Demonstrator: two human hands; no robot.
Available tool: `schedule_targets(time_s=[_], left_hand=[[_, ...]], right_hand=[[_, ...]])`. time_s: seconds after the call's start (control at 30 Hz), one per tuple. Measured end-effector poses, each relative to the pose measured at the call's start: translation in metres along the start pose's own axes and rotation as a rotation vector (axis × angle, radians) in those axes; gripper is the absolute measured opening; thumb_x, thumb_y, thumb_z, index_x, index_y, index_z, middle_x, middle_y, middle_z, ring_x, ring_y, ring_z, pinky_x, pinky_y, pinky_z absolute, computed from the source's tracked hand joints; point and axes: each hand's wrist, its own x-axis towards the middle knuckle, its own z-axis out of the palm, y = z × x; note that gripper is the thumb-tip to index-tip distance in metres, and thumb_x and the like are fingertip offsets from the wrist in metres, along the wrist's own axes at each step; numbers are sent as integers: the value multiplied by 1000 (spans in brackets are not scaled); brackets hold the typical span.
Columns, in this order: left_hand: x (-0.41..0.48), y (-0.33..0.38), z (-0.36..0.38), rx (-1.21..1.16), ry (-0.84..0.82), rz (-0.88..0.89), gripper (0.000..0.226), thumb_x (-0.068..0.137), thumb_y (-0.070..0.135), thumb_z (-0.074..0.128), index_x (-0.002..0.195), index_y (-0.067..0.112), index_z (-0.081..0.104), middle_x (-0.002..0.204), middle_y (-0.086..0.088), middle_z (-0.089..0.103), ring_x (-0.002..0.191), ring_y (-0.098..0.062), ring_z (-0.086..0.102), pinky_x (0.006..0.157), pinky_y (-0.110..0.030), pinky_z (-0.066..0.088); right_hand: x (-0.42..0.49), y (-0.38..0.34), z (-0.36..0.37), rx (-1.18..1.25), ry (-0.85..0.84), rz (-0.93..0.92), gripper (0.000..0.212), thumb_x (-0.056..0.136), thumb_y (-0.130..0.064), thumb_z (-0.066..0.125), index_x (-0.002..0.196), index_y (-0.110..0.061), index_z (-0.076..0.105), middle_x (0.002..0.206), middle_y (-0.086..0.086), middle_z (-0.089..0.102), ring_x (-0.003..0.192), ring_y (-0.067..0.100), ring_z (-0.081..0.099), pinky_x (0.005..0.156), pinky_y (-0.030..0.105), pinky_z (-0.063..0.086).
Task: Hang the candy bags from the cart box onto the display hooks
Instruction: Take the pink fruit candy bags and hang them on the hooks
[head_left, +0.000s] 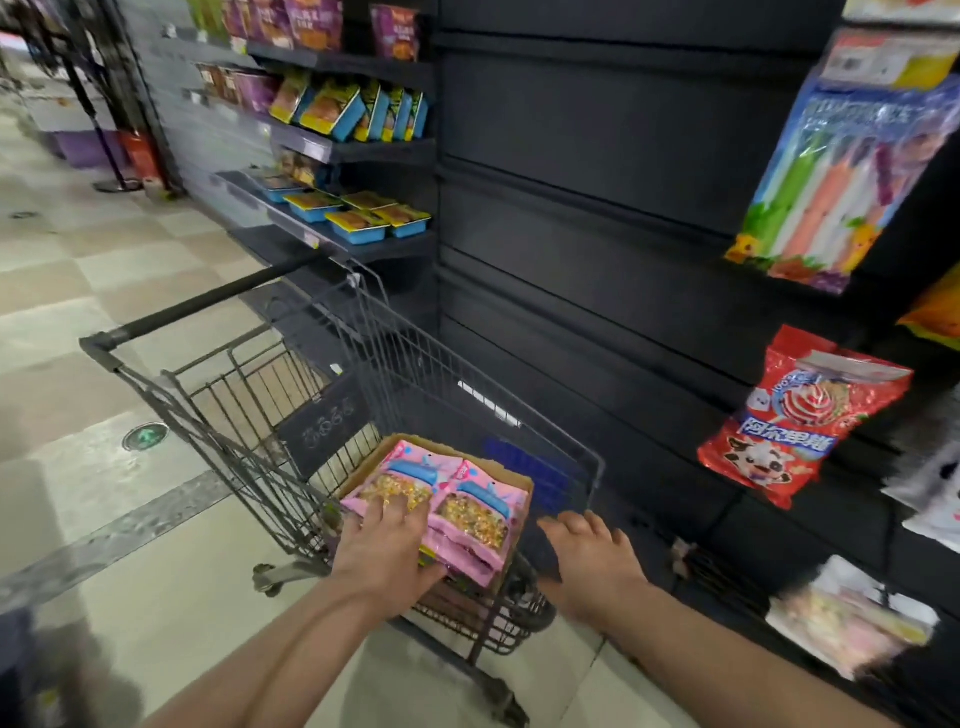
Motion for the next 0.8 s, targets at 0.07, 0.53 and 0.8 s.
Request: schedule_targets(time_s=[0.07,0.53,0.8], left_hand=[[11,-2,-2,2,-14,6,84,88,63,45,154,25,9,162,-6,11,149,-31,8,119,-52,14],[115,-43,-6,165,-171,-78,83,89,64,39,154,21,12,161,-9,18,148,-32,14,117,-51,20],[171,-37,22,151,-278,-60,85,88,66,40,154,22,11,162,-9,16,148,-34,12,118,-53,14]], right_hand=[[14,3,-3,-2,-21,14,75,90,-47,51,152,-26,14,158,0,18,148,28,10,117,51,15],[170,0,7,44,-199,-66,74,89,-46,52,150,-28,15,158,5,18,146,32,12,116,53,17],[207,16,23,78,-288,-52,74,89,-48,54,150,-26,18,160,5,15,147,30,9,115,50,22]])
